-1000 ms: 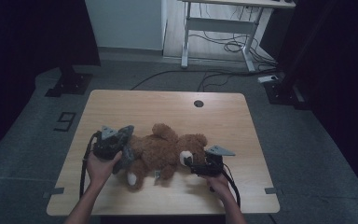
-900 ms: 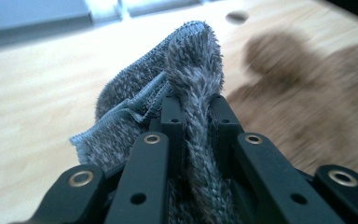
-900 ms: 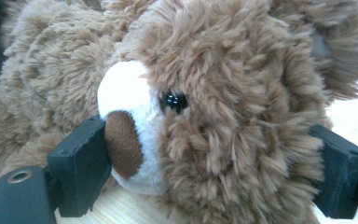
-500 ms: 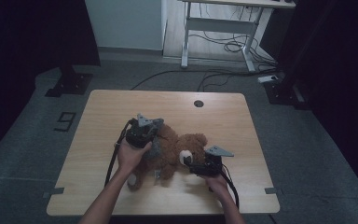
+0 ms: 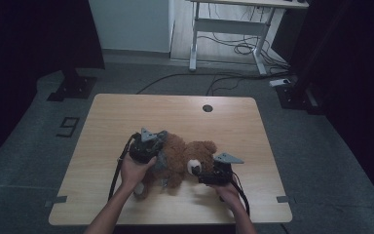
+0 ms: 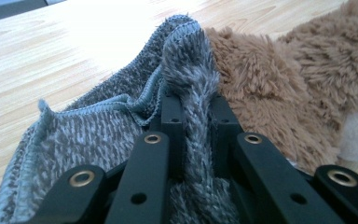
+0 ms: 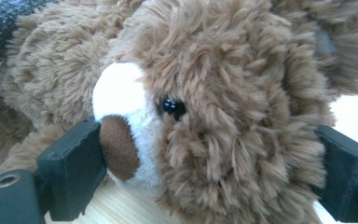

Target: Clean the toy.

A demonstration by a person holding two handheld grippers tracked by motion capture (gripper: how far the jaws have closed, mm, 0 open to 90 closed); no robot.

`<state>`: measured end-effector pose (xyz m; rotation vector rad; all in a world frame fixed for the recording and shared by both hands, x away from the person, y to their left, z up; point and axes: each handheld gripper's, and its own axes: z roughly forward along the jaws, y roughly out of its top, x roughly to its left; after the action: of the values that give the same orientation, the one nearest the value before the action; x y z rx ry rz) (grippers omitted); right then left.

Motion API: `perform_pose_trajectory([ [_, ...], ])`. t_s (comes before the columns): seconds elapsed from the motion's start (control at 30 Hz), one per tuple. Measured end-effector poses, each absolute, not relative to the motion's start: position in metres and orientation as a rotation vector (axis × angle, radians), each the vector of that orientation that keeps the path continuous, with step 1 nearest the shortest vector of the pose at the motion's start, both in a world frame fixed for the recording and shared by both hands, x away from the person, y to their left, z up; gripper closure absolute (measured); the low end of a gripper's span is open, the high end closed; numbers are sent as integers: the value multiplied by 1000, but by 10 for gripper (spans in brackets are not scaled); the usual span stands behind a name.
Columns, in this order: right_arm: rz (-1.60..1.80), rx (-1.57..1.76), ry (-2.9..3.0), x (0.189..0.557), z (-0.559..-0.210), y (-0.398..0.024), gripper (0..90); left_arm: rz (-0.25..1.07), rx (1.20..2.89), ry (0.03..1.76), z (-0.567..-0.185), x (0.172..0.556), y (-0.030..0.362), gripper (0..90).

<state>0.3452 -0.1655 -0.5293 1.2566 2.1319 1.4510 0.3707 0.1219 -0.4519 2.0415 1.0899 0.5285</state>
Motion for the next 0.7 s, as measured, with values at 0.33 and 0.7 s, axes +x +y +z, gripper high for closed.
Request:
perform_pose_trajectory([
  [0.33,1437,1306,2179,344,-527,-169,49,601,2060,1045,-453,358,119,799],
  [0.7,1380,1257,2238,341,-525,-169,40,621,2053,1007,-457,340,120,804],
])
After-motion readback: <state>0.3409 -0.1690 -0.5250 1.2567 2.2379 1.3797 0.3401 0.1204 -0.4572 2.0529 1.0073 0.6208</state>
